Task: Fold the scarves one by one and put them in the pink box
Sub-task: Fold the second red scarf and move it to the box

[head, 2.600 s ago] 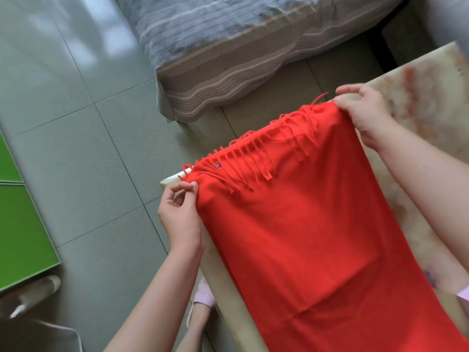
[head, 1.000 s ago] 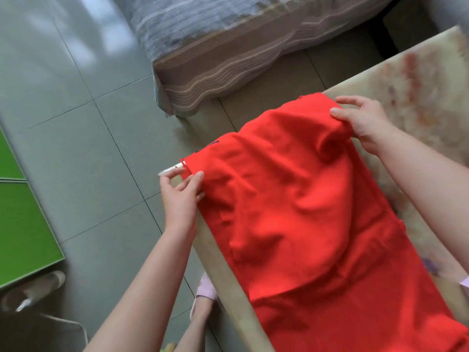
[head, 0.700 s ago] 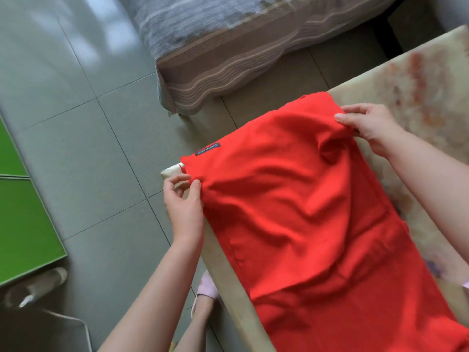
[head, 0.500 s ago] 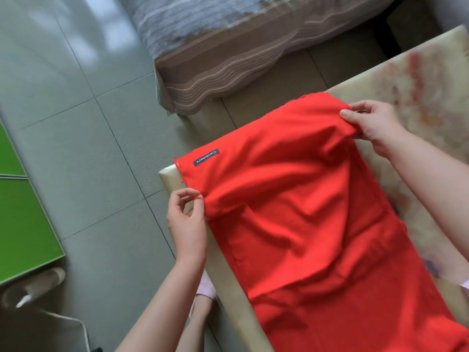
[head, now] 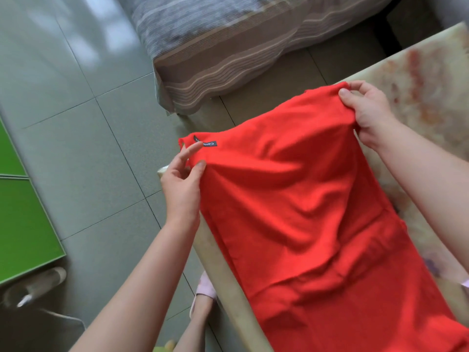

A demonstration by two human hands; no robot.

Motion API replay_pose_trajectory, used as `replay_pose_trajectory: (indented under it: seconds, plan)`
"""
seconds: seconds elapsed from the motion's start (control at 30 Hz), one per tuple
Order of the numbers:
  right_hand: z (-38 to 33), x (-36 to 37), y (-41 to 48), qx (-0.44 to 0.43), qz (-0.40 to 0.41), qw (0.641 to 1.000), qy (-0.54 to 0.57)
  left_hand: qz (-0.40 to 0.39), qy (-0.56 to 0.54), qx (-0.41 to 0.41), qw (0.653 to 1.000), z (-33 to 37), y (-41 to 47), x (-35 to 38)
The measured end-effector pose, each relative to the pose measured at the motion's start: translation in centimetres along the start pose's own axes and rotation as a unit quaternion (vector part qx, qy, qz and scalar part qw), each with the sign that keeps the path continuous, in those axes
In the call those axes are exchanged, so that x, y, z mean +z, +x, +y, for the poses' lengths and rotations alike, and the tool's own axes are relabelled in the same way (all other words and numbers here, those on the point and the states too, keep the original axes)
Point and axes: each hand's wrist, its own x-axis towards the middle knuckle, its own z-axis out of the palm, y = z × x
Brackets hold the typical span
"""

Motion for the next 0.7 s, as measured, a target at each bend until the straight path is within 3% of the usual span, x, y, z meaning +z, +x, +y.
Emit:
replay_pose_trajectory:
  seconds: [0.17, 0.33, 0.5, 0.6, 0.7]
  plan:
    - [-0.3, -2.2, -1.1, -0.009, 0.005, 0.997, 0.07, 0.027, -0.06, 0.012, 0.998, 0.0, -3.7, -1.1]
    - [2.8, -3.1, -1.0, 0.02, 0.007, 0.997, -0.074, 0.044, -0.028, -0.015, 0.999, -2.5, -4.6, -1.3]
    - [4.1, -3.0, 0.0, 0.017, 0.05, 0.99, -0.13, 0.007, 0.05, -0.015, 0.999, -4.3, -5.6, -0.9]
    - [4.0, -2.7, 0.1, 0.017, 0.017, 0.987, -0.159, -0.021, 0.066, -0.007, 0.998, -4.1, -5.6, -0.5]
    - [3.5, -2.5, 0.4, 0.02, -0.013, 0.985, -0.173, 0.01, 0.023, -0.032, 0.999, -3.7, -4.1, 0.2]
